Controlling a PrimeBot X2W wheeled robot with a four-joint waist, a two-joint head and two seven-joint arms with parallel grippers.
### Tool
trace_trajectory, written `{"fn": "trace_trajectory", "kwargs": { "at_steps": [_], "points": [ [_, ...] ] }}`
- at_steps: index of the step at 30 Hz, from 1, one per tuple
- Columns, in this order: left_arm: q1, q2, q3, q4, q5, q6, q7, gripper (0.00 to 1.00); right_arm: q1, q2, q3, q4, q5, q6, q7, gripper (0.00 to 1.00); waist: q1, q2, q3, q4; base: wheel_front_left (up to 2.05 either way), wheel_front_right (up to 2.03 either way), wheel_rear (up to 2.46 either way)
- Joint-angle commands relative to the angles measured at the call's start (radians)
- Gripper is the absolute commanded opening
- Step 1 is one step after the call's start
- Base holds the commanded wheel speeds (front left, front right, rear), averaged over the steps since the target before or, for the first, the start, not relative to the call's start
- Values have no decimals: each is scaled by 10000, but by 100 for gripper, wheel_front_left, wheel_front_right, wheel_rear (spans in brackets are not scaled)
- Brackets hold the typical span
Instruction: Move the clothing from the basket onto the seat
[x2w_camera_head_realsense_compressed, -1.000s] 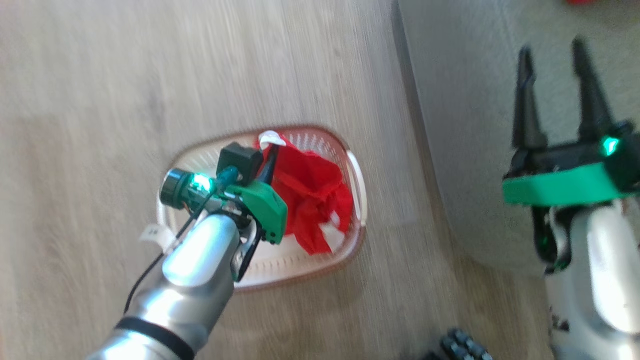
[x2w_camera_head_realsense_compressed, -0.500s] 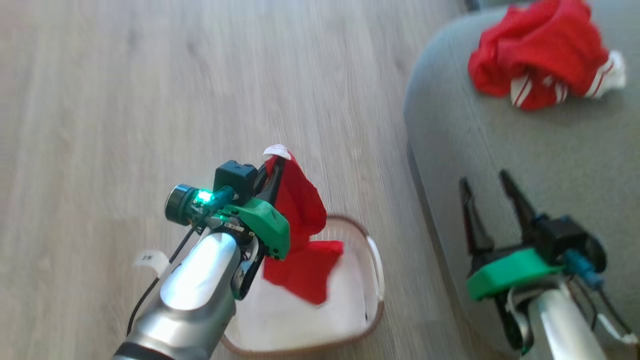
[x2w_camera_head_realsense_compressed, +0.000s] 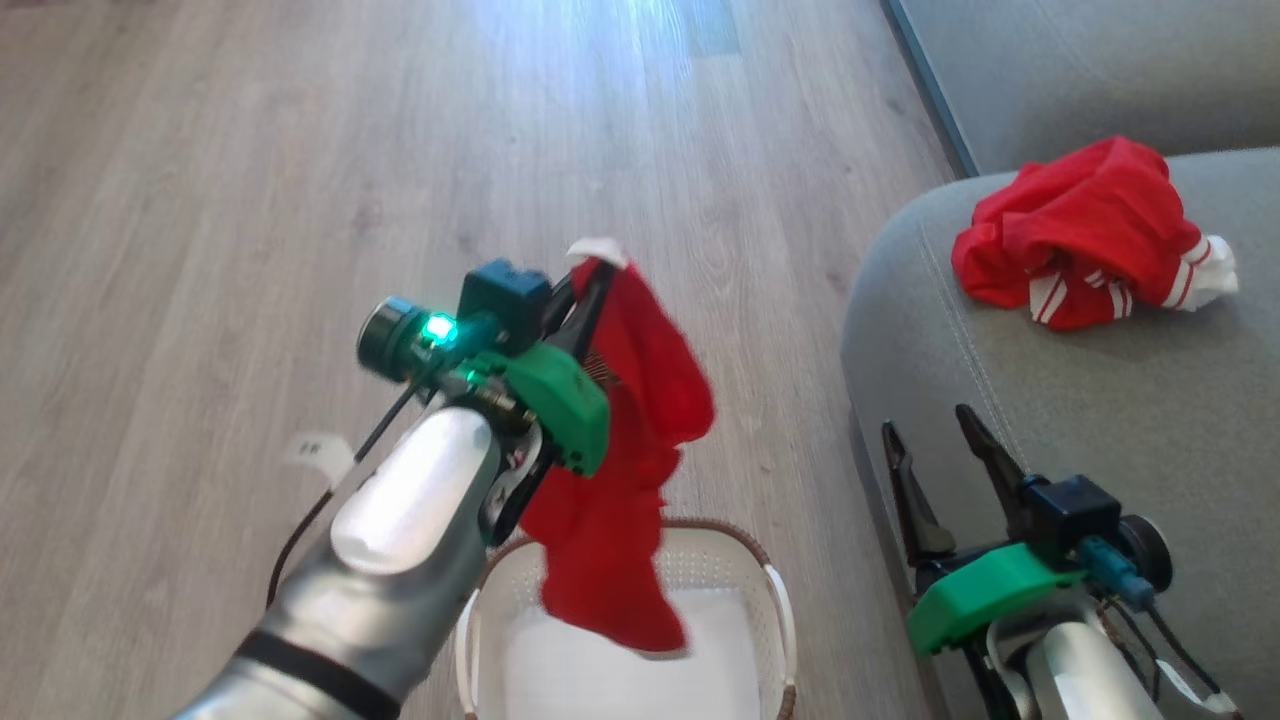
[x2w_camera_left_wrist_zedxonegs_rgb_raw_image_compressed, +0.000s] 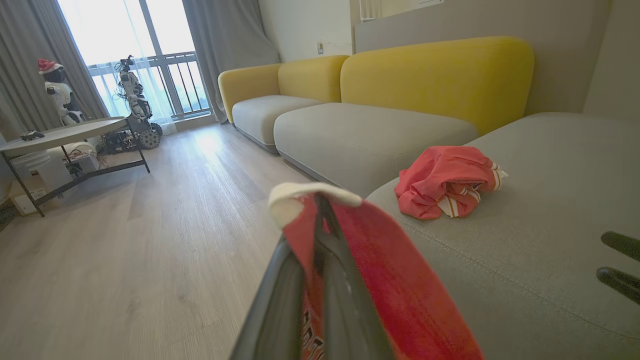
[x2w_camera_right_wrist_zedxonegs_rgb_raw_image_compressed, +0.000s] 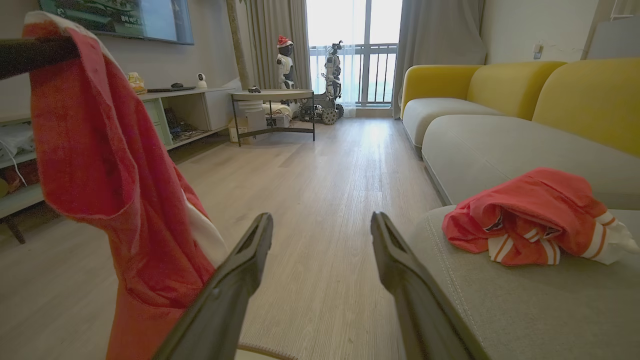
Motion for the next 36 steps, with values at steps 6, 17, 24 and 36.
{"fn": "trace_trajectory", "kwargs": {
  "at_steps": [6,17,24,36],
  "points": [
    [-1634,-45,-186,-672,-33,-212,284,0,-376,-3,636,176,-55,-4,-65,100,1,-1,-274,184,0,0,0],
    [-2824,-112,-1053,-1475,-909,54,469,0,-1504,-3,2344,1382,-95,-4,-65,100,1,-1,-351,158,0,0,0],
    [-3328,-114,-1889,-1896,-1713,490,455,0,-2867,-3,3034,2375,34,-4,-65,100,1,-1,-418,319,0,0,0],
    [-3454,-115,-2583,-1354,-2586,959,121,0,-3502,-3,3602,3439,925,-4,-65,0,1,-1,-523,782,0,0,0]
  ]
}}
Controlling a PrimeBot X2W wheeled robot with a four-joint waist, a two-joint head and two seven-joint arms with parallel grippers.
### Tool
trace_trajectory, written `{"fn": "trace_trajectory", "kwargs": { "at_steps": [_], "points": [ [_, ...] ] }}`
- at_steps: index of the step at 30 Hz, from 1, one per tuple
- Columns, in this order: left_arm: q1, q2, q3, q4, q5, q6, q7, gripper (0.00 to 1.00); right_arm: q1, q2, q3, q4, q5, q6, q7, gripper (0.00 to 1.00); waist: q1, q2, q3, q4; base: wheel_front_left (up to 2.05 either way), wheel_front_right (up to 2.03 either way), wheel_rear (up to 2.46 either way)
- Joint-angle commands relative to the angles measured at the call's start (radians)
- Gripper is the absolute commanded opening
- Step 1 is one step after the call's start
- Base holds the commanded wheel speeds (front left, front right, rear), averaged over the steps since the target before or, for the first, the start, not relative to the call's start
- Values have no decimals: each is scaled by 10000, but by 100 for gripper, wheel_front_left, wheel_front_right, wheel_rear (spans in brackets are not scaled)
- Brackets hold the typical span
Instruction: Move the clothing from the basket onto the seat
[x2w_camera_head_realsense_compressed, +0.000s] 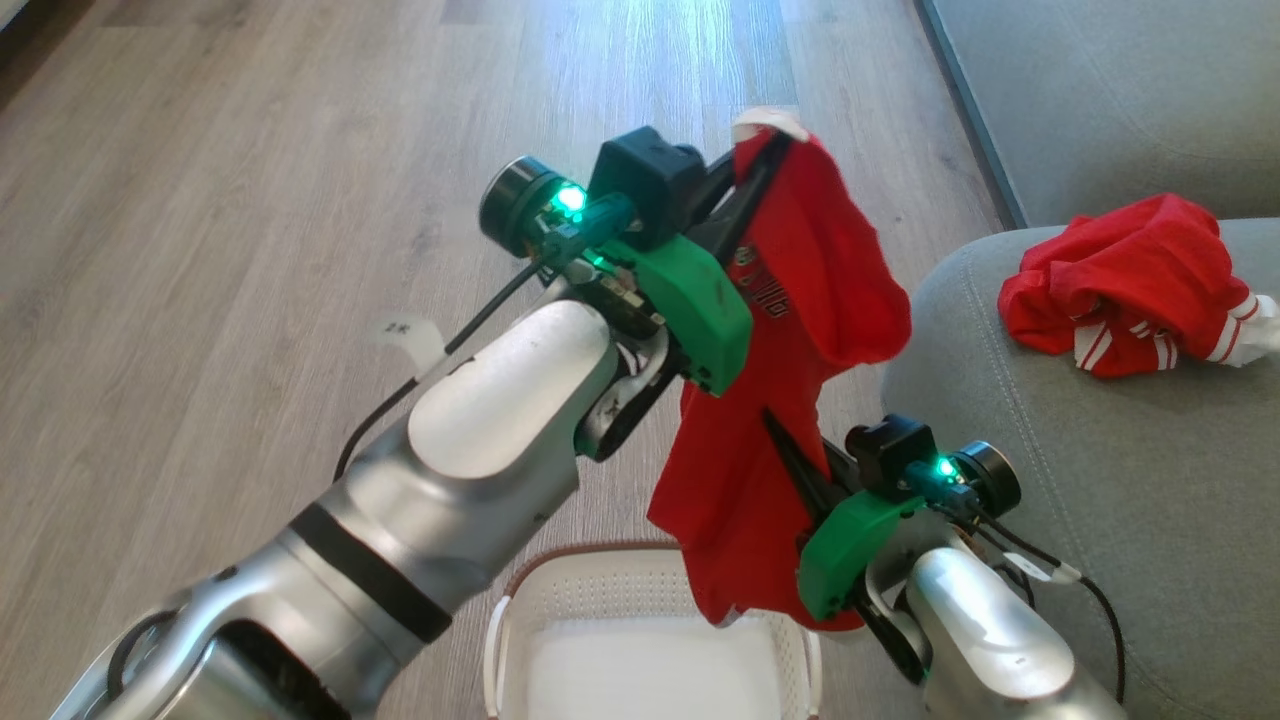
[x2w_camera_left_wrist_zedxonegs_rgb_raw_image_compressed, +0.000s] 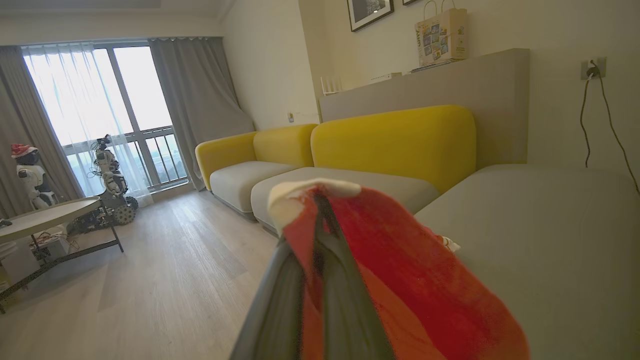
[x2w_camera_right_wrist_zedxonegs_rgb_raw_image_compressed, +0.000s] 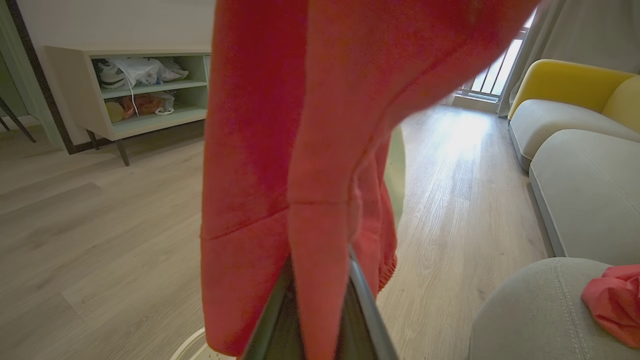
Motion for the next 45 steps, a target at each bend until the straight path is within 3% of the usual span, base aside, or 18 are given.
{"fn": "trace_trajectory", "kwargs": {
  "at_steps": [1,5,6,7,9,22,36,45],
  "points": [
    [-696,170,365,-32,-65,112,-110,0,-506,80,119,-366,54,-4,-65,0,1,-1,10,3,0,0,0],
    [-387,176,452,532,-243,79,-341,0,-481,80,-59,-538,-13,-4,-65,0,1,-1,44,-66,0,0,0],
    [-298,184,483,657,-286,72,-405,6,-490,80,-124,-586,-57,-4,-65,0,1,-1,55,-103,0,0,0],
    [-201,194,513,782,-335,56,-462,31,-506,80,-201,-644,-101,-4,-65,0,1,-1,70,-150,0,0,0],
    [-2,209,582,1011,-446,-3,-573,100,-536,80,-388,-771,-193,-4,-65,0,1,-1,100,-247,0,0,0],
    [1220,207,1033,1598,-784,-155,-940,100,-662,80,-2004,-1394,-1256,-4,-65,0,1,-1,476,-1199,0,0,0],
    [2098,190,1921,1357,-79,-155,-962,100,-745,-331,-4037,-2121,-2481,-4,-65,0,1,-1,1129,-3217,0,0,0],
    [2261,178,2105,1205,402,-354,-963,100,-634,-580,-4560,-2699,-2617,-4,48,0,1,-1,1521,-4339,0,0,0]
  ]
}}
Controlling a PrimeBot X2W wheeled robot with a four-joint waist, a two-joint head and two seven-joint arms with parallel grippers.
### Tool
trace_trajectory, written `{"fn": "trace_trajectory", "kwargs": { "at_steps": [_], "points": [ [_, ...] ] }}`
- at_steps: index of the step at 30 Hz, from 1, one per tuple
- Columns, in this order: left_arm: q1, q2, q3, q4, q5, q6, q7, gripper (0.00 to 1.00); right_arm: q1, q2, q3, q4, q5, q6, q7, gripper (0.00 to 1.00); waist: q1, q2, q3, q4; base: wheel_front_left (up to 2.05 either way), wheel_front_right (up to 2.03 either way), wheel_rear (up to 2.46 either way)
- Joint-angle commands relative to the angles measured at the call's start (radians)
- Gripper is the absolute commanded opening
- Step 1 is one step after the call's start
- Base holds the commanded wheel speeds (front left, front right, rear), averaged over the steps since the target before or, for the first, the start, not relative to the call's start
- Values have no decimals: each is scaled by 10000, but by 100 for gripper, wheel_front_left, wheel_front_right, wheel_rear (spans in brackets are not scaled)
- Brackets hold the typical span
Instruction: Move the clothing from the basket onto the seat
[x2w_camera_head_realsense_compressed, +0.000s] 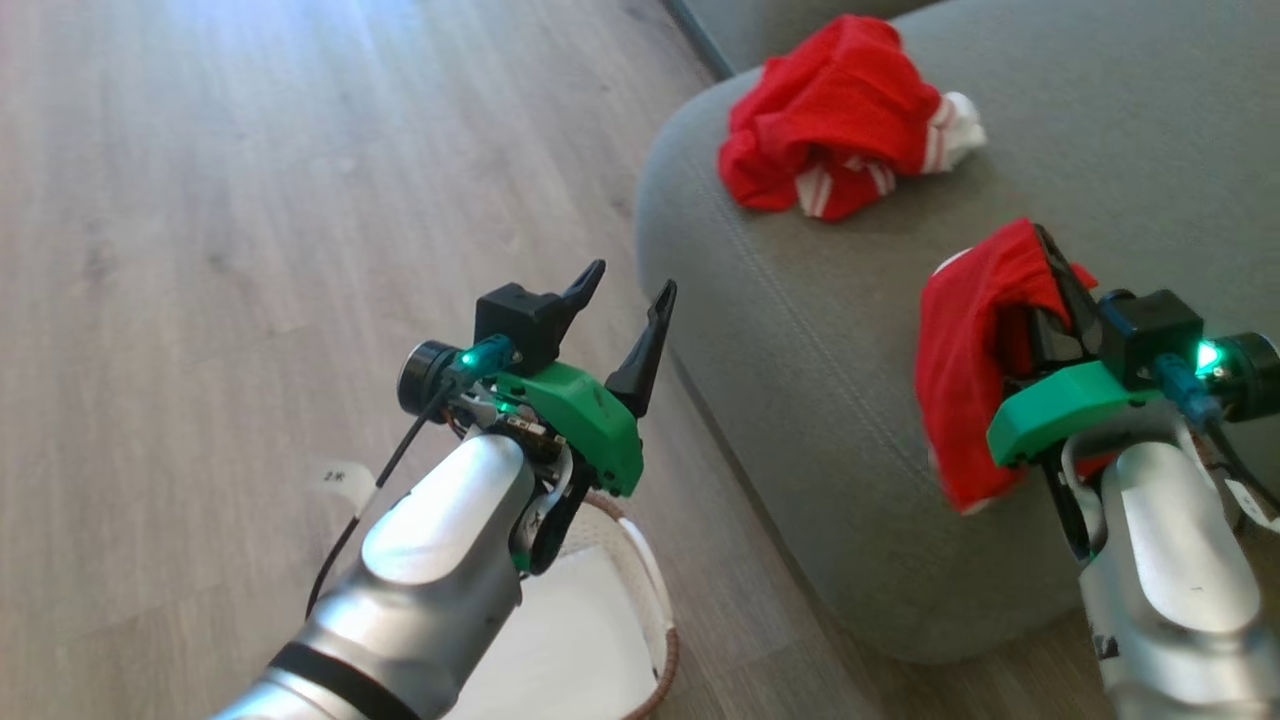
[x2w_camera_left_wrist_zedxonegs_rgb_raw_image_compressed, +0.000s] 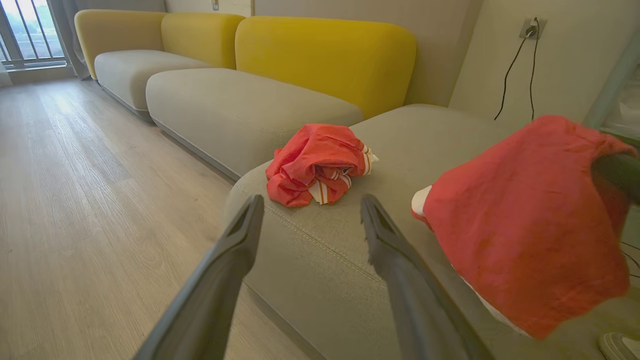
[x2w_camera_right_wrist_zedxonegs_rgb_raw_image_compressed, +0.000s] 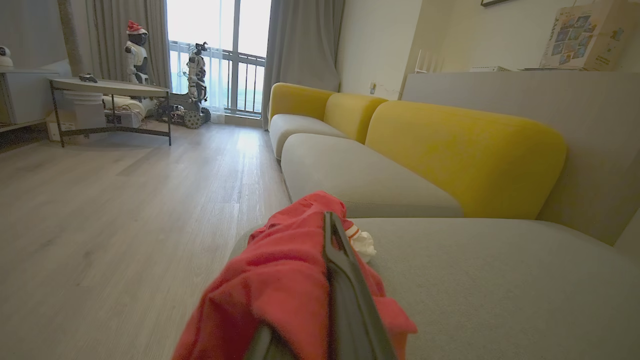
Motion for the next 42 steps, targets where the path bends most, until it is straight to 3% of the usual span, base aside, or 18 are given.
{"fn": "trace_trajectory", "kwargs": {
  "at_steps": [1,9,19,25,33,38,42],
  "points": [
    [-318,166,360,-336,115,-48,-125,100,-461,-118,150,-459,-39,-4,27,0,0,0,222,-407,0,0,0],
    [-215,160,183,-682,257,-71,-125,100,-639,-230,404,-670,113,-4,180,0,0,0,592,-960,0,0,0],
    [-221,159,-46,-1143,287,97,-125,100,-2365,-526,1305,-52,756,-4,528,0,0,0,1145,-695,0,0,0],
    [-566,159,-122,-1375,570,215,-126,100,-4875,-1207,1578,771,1515,-4,767,0,0,0,2031,34,0,0,0],
    [-1106,162,-351,-1969,1117,296,-126,100,-7870,-2501,754,2422,1922,-4,853,0,0,0,3338,1525,0,0,0],
    [-1462,160,-532,-2347,1325,356,-126,100,-9107,-3561,-6,3602,1268,-4,675,0,0,0,4027,2390,0,0,0],
    [-1676,160,-717,-2684,1432,438,-126,100,-9683,-4013,-963,4285,566,-4,421,0,0,0,4517,2869,0,0,0]
  ]
}}
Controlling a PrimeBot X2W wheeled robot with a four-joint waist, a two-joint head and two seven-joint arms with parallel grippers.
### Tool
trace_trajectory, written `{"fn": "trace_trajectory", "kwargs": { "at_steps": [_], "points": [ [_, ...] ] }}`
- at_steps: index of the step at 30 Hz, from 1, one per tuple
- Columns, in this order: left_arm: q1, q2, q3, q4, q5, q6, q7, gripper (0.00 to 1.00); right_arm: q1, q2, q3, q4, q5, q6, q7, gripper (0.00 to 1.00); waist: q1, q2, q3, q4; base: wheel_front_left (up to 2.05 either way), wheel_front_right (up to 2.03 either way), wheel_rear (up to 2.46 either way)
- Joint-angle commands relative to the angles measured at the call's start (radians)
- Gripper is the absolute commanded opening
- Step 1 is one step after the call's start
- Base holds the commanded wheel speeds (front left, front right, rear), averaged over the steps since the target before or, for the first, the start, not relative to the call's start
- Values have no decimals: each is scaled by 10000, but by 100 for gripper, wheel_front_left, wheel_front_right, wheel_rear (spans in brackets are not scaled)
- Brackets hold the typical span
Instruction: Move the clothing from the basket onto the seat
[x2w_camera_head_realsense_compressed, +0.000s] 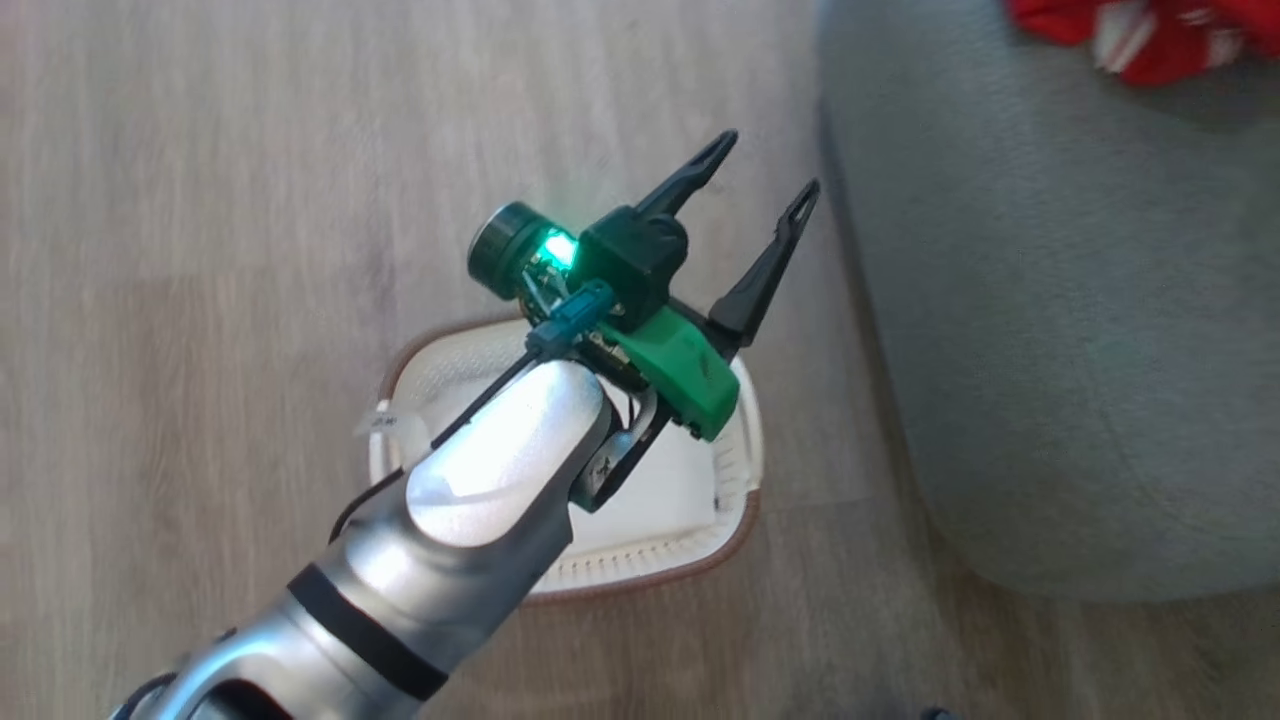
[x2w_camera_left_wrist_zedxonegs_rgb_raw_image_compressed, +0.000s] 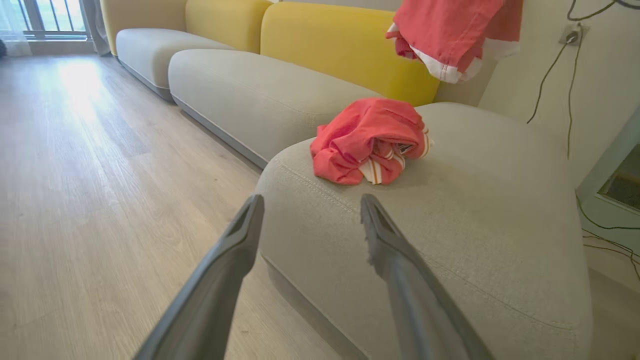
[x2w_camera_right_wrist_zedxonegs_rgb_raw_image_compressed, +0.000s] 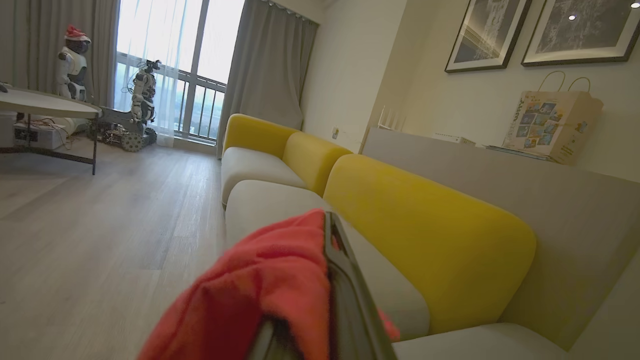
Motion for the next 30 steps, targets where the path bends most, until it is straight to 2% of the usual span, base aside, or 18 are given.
{"fn": "trace_trajectory", "kwargs": {
  "at_steps": [1,5,11,20,21,22,24,25,26,30],
  "points": [
    [-496,77,168,-442,120,134,-122,100,-418,-224,-476,-41,-355,-4,-175,0,-2,0,777,736,0,0,0],
    [-621,77,-37,-607,222,220,-121,100,-402,-350,-1763,458,-1209,-4,-439,0,-2,0,1170,1002,0,0,0],
    [-641,77,-249,-574,275,262,-100,100,817,195,-3279,1397,-2405,-4,-561,0,-2,0,1389,1085,0,0,0],
    [-641,219,-317,-510,257,316,-41,100,1712,839,-4090,2183,-3438,-4,-598,0,-2,0,1423,836,0,0,0],
    [-637,228,-322,-506,250,320,-40,100,1730,888,-4162,2203,-3474,-4,-603,12,-2,0,1418,803,0,0,0],
    [-637,228,-322,-506,250,320,-40,100,1730,888,-4162,2203,-3474,-4,-603,12,-2,0,1418,803,0,0,0],
    [-617,248,-332,-479,223,321,-37,100,1751,1061,-4185,2290,-3486,-4,-613,56,-2,0,1391,717,0,0,0],
    [-606,258,-335,-462,206,318,-37,100,1769,1143,-4149,2353,-3483,-4,-617,93,-2,0,1374,672,0,0,0],
    [-597,268,-332,-443,186,318,-37,100,1792,1212,-4071,2404,-3494,-4,-621,100,-2,0,1355,622,0,0,0],
    [-550,333,-256,-388,87,349,-44,100,2005,1589,-3546,2311,-3294,-4,-628,100,-2,0,1226,358,0,0,0]
  ]
}}
